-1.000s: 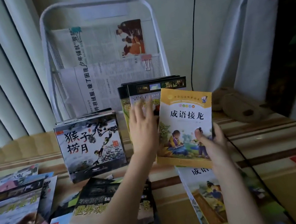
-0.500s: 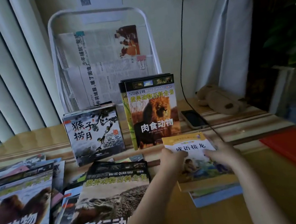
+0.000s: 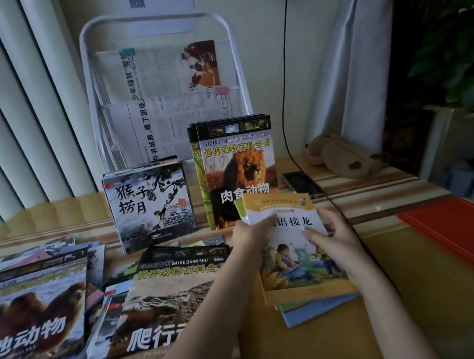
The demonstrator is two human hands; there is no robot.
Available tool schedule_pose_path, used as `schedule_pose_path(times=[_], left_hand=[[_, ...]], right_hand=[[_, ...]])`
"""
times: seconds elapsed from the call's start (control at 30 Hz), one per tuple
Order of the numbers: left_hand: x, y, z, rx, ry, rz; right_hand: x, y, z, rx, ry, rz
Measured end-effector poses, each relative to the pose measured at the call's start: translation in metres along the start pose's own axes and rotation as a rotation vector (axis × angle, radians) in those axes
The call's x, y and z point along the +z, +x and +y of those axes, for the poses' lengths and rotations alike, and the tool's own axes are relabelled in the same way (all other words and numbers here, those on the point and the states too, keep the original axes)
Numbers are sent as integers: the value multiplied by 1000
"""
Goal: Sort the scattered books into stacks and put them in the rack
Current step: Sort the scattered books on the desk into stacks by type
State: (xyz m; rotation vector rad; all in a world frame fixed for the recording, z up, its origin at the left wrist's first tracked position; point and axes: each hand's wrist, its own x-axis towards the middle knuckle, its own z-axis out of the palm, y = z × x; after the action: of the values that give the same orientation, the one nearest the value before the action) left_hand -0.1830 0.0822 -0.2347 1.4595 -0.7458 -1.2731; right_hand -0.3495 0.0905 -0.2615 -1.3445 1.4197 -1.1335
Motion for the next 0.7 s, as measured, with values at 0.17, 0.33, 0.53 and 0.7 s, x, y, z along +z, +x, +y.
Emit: schedule_pose_path(times=[0.17,0.33,0.53,0.7], left_hand=[[-11,-45,27,573,-65,-128],[-21,-67,26,682,39,-165],[-11,-66,-10,623,-44,-88],[-5,-62,-11,612,-66,-15]], right_hand=[[0,-10,-41,-212,259,42],[-5,-17,-48,-361,214,-19],[7,-26,-36,-345,258,-3],[10,-27,-41,-303,247,118]])
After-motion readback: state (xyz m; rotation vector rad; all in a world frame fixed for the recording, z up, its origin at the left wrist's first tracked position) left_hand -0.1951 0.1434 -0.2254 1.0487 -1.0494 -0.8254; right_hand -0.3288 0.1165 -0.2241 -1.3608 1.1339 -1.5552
